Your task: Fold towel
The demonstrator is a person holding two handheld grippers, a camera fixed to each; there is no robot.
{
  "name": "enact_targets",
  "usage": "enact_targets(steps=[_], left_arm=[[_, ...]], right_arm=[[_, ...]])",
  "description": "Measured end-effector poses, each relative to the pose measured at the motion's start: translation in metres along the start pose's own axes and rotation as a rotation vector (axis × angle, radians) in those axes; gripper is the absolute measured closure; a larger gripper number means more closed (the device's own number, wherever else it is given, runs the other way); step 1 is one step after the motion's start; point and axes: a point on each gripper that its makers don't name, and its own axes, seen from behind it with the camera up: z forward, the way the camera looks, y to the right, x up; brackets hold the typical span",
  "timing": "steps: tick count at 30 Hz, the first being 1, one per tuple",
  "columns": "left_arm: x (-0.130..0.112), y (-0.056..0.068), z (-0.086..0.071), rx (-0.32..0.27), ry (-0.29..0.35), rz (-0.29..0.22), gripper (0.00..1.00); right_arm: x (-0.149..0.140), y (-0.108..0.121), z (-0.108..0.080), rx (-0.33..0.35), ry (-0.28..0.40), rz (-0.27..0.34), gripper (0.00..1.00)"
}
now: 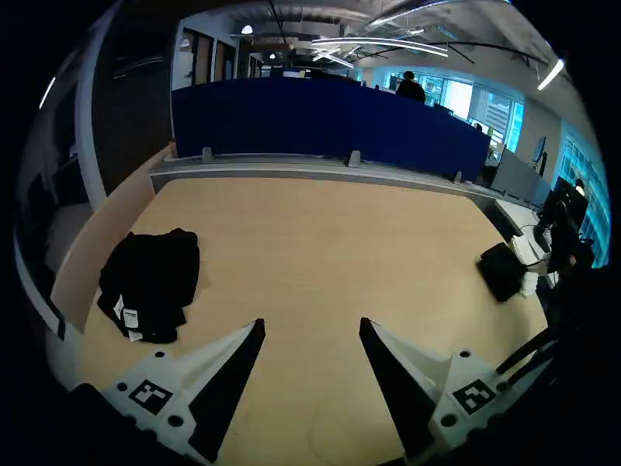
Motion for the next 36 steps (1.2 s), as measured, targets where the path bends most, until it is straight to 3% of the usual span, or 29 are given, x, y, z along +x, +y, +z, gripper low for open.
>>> enact_targets(steps=[21, 29, 36], left_arm=[[-0.001, 0.004, 0.002, 0.007, -0.007, 0.01, 0.1], [0.002, 0.004, 0.0, 0.009, -0.006, 0.014, 0.1], [0.001, 0.005, 0.001, 0.005, -0.006, 0.015, 0.1]], right_arm=[[-0.043, -0.008, 0.03, 0.001, -0.087, 0.08, 0.96], [-0.043, -0.008, 0.029, 0.002, -0.073, 0.102, 0.95], [-0.036, -0.007, 0.02, -0.001, -0.033, 0.082, 0.93]])
